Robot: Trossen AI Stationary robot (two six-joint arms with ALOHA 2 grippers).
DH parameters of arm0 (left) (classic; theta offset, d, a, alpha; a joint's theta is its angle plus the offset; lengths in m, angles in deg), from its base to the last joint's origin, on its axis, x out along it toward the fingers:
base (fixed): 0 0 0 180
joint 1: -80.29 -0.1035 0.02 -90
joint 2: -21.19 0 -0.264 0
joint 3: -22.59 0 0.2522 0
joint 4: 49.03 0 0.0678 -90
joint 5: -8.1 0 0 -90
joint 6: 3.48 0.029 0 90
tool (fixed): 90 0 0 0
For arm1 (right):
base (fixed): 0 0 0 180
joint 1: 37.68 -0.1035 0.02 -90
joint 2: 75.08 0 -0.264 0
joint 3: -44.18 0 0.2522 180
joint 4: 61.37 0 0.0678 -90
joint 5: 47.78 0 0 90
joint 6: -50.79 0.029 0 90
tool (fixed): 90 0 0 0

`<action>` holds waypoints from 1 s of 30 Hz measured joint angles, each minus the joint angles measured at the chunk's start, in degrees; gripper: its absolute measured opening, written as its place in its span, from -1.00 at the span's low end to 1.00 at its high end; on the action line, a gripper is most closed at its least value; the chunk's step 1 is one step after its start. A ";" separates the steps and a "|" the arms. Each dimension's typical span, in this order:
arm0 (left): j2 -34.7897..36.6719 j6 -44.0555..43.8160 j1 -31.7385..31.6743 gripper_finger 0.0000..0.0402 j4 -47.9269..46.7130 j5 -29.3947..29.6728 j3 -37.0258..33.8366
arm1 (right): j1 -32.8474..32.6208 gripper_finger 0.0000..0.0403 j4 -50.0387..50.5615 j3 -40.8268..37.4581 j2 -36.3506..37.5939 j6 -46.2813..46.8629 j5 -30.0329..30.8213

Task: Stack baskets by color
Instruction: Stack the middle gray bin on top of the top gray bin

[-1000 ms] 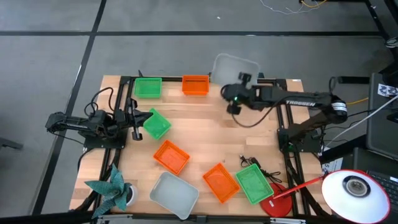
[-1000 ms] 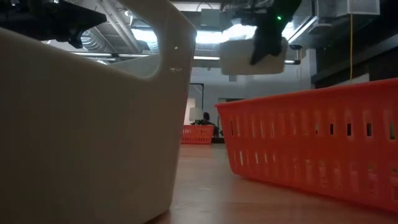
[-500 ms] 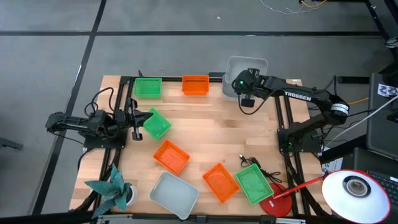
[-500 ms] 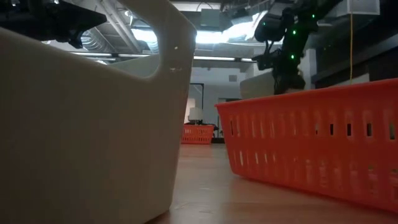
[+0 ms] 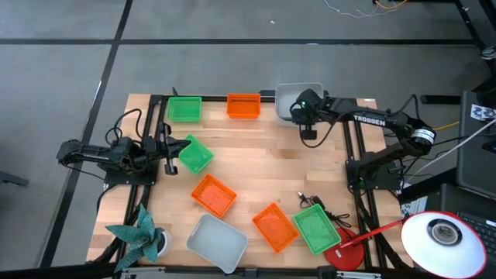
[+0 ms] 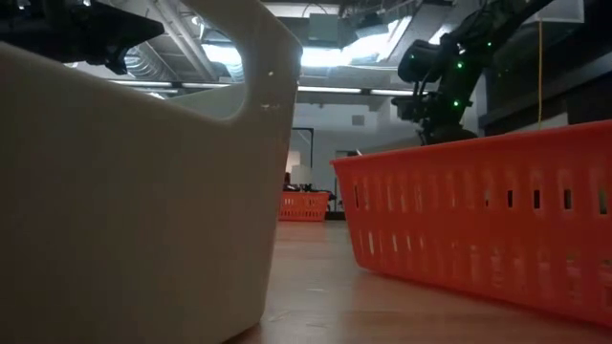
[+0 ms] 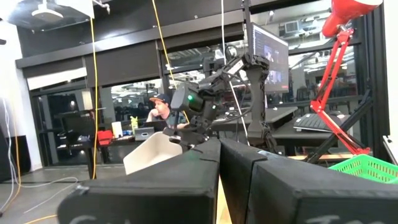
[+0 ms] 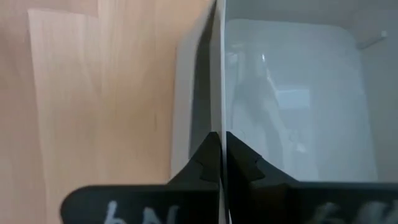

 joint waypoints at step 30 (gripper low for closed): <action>0.00 -0.04 0.01 -1.00 -0.01 0.01 0.00 | 4.11 -0.72 -9.32 -5.65 0.00 0.42 -5.87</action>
